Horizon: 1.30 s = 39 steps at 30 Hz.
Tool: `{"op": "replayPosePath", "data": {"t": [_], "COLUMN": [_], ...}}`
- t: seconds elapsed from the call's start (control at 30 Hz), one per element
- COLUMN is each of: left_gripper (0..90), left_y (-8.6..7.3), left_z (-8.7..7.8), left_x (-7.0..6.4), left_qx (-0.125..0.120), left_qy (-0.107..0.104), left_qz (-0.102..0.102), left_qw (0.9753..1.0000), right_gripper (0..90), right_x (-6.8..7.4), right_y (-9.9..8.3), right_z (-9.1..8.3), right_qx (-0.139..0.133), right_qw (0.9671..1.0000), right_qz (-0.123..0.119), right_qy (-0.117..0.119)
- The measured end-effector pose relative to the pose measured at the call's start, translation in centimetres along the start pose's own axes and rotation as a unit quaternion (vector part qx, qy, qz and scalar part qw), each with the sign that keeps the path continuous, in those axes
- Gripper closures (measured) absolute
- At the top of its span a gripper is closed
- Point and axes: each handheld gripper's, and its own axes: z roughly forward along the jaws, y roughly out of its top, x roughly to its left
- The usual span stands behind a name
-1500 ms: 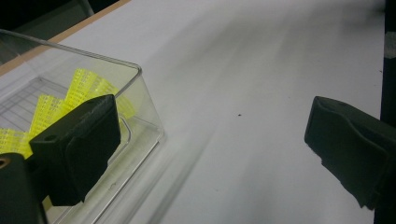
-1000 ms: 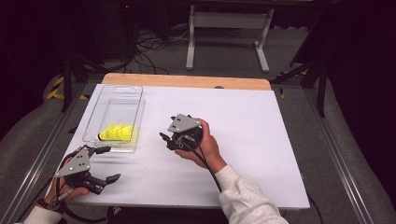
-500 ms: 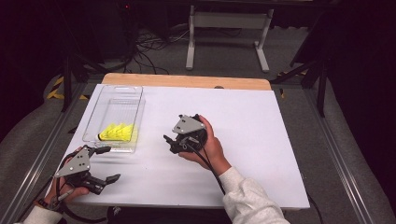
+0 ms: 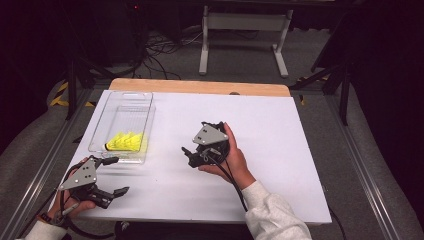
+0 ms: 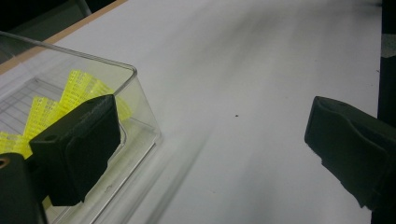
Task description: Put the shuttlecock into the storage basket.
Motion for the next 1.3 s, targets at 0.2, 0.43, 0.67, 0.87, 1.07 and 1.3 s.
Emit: {"op": "replayPosePath", "data": {"t": [0.2,0.43,0.67,0.87,1.07,1.3], "left_gripper": [4.4,4.3,4.3,4.3,4.3,4.3], "left_y": [0.0,0.0,0.0,0.0,0.0,0.0], "left_z": [0.0,0.0,0.0,0.0,0.0,0.0], "left_x": [0.0,0.0,0.0,0.0,0.0,0.0], "left_qx": [0.000,-0.001,0.001,0.000,0.001,0.001], "left_qy": [0.001,0.001,0.001,0.000,0.001,0.001], "left_qz": [0.002,0.002,0.002,0.000,0.000,0.002], "left_qw": [1.0000,1.0000,1.0000,1.0000,1.0000,1.0000], "right_gripper": [4.6,4.6,4.6,5.1,5.5,5.9], "right_x": [-0.4,-1.1,-1.3,-1.0,-1.1,-1.2], "right_y": [-0.5,-1.0,-1.4,-1.8,-2.1,-2.8], "right_z": [-0.9,-2.1,-3.1,-3.6,-4.1,-4.9], "right_qx": [-0.002,-0.010,-0.011,-0.004,0.004,0.011], "right_qw": [1.0000,0.9999,0.9999,0.9998,0.9996,0.9992], "right_qz": [-0.001,0.001,-0.004,-0.017,-0.022,-0.025], "right_qy": [-0.006,0.004,-0.004,-0.013,-0.018,-0.030]}}
